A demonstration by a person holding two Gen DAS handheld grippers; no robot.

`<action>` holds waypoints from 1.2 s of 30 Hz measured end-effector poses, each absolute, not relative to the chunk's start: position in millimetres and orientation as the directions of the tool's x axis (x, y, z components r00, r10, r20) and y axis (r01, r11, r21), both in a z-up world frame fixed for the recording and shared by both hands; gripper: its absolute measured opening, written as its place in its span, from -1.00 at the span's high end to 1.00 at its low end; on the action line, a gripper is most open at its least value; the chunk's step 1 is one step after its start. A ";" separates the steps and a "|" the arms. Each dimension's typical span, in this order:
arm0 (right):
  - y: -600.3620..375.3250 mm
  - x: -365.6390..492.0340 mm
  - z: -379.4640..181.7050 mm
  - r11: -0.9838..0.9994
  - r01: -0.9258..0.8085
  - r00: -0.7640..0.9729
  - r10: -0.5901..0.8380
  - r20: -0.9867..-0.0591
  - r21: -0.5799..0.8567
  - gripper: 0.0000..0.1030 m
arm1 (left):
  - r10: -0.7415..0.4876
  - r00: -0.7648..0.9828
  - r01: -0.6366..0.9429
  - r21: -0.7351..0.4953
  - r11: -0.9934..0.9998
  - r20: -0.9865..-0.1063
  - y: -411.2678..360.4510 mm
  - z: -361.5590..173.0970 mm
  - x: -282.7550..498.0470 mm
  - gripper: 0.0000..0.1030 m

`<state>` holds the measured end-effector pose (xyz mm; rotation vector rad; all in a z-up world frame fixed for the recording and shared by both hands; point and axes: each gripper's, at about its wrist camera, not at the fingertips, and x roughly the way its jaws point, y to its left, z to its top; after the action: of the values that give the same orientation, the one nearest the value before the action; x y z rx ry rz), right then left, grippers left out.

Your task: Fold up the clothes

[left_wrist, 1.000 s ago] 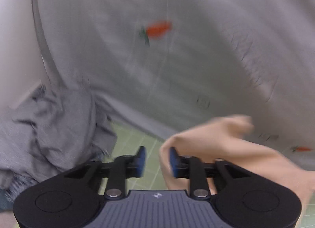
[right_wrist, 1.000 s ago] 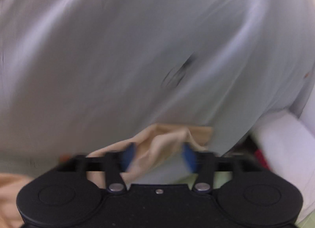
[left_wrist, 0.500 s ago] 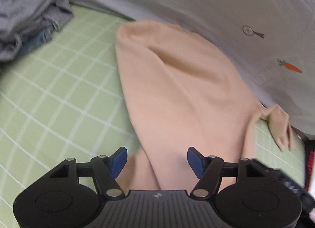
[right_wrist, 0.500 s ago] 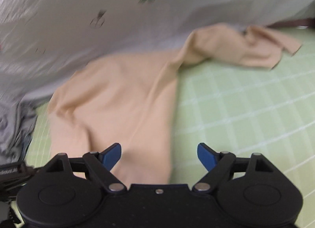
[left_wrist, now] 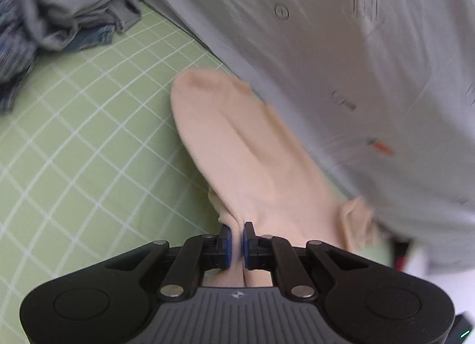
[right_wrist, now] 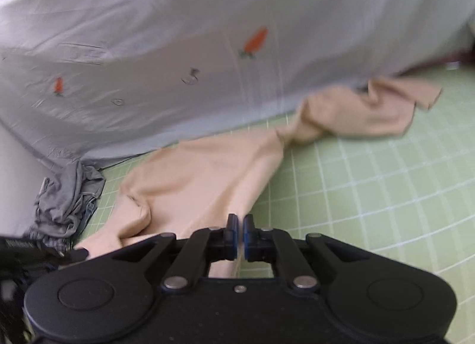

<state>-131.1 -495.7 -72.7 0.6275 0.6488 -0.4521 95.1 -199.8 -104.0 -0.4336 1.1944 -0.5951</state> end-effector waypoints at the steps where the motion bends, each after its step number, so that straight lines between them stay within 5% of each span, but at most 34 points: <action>1: -492.3 -134.5 -68.7 0.733 0.563 0.715 -0.200 -0.670 0.383 0.93 | -0.641 0.246 0.193 -0.612 0.767 -0.727 -195.6 -102.0 92.1 0.82; 9: -483.3 -129.9 -86.0 0.747 0.576 0.657 -0.183 -0.731 0.331 0.84 | -0.520 0.237 0.214 -0.478 0.852 -0.820 -199.1 -124.8 73.7 0.71; 13: -469.0 -130.2 -91.4 0.751 0.608 0.612 -0.236 -0.755 0.258 -0.11 | -0.451 0.289 0.251 -0.388 0.887 -0.845 -202.1 -123.2 62.7 0.48; 16: -458.6 -131.1 -93.7 0.758 0.602 0.610 -0.233 -0.757 0.252 -0.40 | -0.501 0.282 0.277 -0.431 0.859 -0.818 -203.2 -120.5 59.8 0.38; 19: -451.5 -126.3 -105.6 0.756 0.609 0.577 -0.213 -0.788 0.241 -0.43 | -0.494 0.248 0.291 -0.422 0.858 -0.833 -215.4 -133.8 57.4 0.19; 32: -436.9 -123.1 -142.5 0.774 0.612 0.462 -0.183 -0.868 0.163 -0.44 | -0.438 0.290 0.311 -0.349 0.884 -0.851 -235.5 -157.2 56.4 0.28; 33: -436.2 -122.3 -143.8 0.777 0.609 0.461 -0.181 -0.869 0.161 -0.44 | -0.439 0.291 0.314 -0.348 0.883 -0.850 -236.5 -157.7 57.8 0.33; 36: -432.6 -119.9 -147.3 0.786 0.601 0.451 -0.181 -0.874 0.147 -0.44 | -0.435 0.291 0.348 -0.329 0.878 -0.852 -240.6 -159.1 60.4 0.94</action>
<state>-119.9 -432.6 -147.3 0.4784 0.9934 -0.5059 60.4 -240.6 -159.1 -0.0858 1.1644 -0.5231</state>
